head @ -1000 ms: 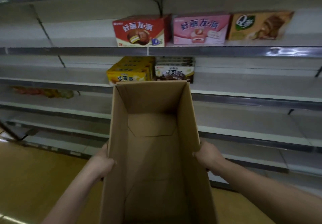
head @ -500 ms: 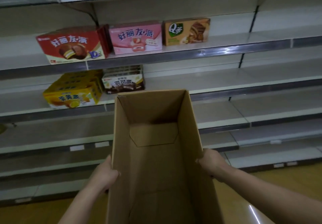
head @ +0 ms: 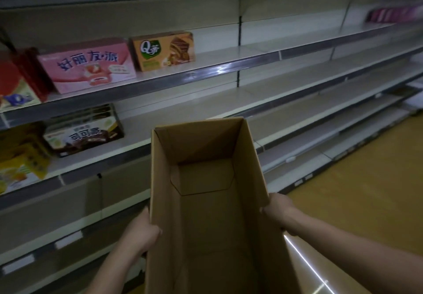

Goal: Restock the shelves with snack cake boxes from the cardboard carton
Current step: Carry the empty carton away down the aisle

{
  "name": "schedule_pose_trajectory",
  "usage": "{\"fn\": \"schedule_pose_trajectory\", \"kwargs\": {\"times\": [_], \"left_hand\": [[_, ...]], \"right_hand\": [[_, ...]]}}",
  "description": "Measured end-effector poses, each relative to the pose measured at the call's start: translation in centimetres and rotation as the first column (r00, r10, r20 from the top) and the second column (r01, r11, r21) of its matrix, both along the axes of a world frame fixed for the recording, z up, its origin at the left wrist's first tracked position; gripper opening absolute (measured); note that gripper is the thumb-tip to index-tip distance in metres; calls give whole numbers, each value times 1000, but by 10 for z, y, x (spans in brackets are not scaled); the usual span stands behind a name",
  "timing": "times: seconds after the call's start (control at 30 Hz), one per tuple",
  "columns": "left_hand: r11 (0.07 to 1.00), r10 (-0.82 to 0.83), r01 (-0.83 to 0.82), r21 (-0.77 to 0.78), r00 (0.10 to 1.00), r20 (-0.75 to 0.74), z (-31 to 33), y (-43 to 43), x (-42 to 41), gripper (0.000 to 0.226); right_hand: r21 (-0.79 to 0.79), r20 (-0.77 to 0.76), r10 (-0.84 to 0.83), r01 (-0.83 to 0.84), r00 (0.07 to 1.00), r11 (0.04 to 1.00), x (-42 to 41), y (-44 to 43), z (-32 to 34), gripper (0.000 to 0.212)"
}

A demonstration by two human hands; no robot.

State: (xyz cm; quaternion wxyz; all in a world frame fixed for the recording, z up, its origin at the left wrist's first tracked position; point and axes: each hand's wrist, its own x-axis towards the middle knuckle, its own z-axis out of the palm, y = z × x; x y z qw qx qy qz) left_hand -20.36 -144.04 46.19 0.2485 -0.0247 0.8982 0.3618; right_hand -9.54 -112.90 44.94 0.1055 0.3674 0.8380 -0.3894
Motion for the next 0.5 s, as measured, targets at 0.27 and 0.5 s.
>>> {"fn": "schedule_pose_trajectory", "kwargs": {"times": [0.27, 0.5], "left_hand": [[974, -225, 224, -14, 974, -31, 7, 48, -17, 69], [931, -364, 364, -9, 928, -75, 12, 91, -24, 71]], "right_hand": [[66, 68, -173, 168, 983, 984, 44, 22, 11, 20], [58, 40, -337, 334, 941, 941, 82, 36, 19, 15]]}}
